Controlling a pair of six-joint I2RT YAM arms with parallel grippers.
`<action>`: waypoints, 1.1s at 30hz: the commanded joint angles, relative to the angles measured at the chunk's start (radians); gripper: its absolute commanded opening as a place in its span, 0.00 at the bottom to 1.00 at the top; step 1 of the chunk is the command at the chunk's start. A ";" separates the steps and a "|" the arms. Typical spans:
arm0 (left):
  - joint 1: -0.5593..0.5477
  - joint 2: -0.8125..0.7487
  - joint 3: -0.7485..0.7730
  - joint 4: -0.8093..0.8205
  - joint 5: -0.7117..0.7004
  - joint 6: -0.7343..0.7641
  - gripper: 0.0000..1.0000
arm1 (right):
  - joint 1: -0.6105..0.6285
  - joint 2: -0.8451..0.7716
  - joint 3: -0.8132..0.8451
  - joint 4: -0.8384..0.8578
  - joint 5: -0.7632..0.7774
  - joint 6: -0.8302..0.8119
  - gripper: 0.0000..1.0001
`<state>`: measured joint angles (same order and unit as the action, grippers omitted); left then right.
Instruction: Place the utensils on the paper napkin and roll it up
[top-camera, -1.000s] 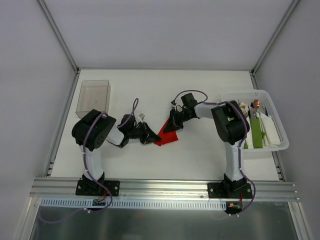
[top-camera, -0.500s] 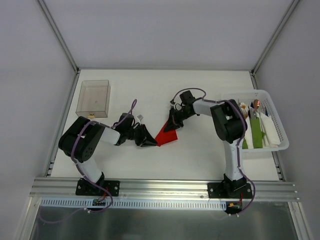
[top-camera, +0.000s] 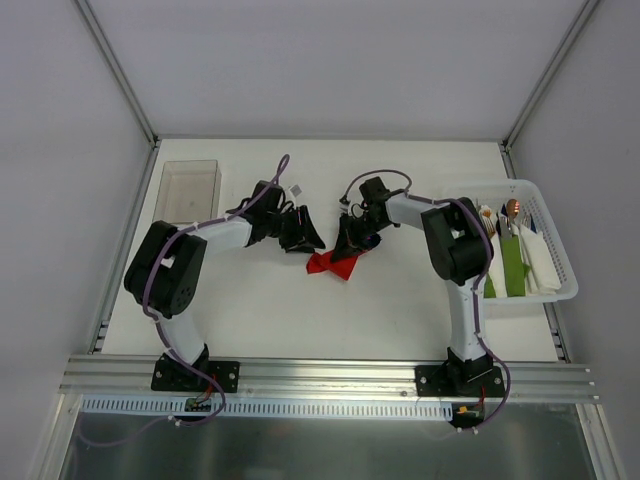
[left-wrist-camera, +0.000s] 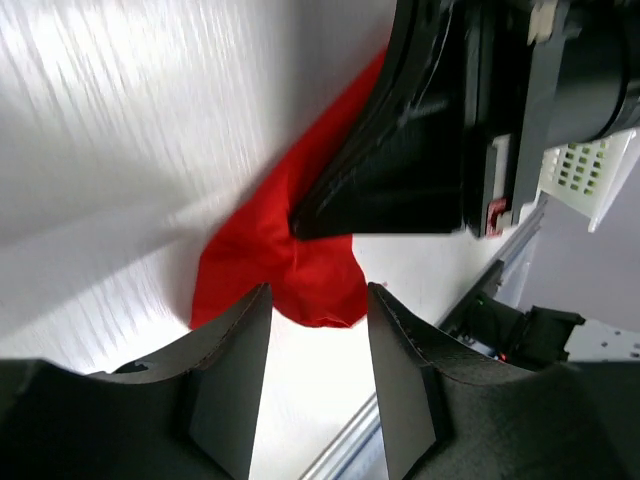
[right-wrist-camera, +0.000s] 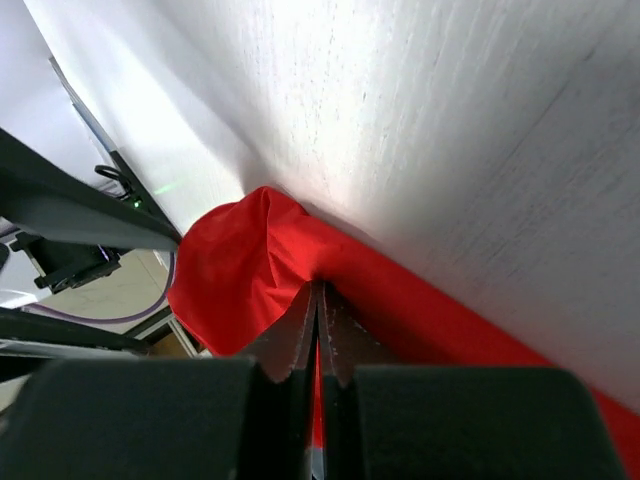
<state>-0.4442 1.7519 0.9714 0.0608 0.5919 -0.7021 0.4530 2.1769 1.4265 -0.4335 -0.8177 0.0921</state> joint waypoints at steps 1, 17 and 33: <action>-0.002 0.047 0.070 -0.055 -0.035 0.092 0.43 | 0.007 0.031 0.022 -0.074 0.049 -0.051 0.00; 0.002 0.047 0.193 -0.107 -0.008 0.141 0.25 | 0.019 0.053 0.063 -0.146 0.068 -0.115 0.00; -0.053 0.029 -0.043 -0.105 0.014 0.131 0.00 | 0.042 0.103 0.190 -0.286 0.071 -0.215 0.00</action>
<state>-0.4786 1.8320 0.9634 -0.0399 0.5991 -0.5770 0.4789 2.2494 1.5833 -0.6601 -0.7971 -0.0696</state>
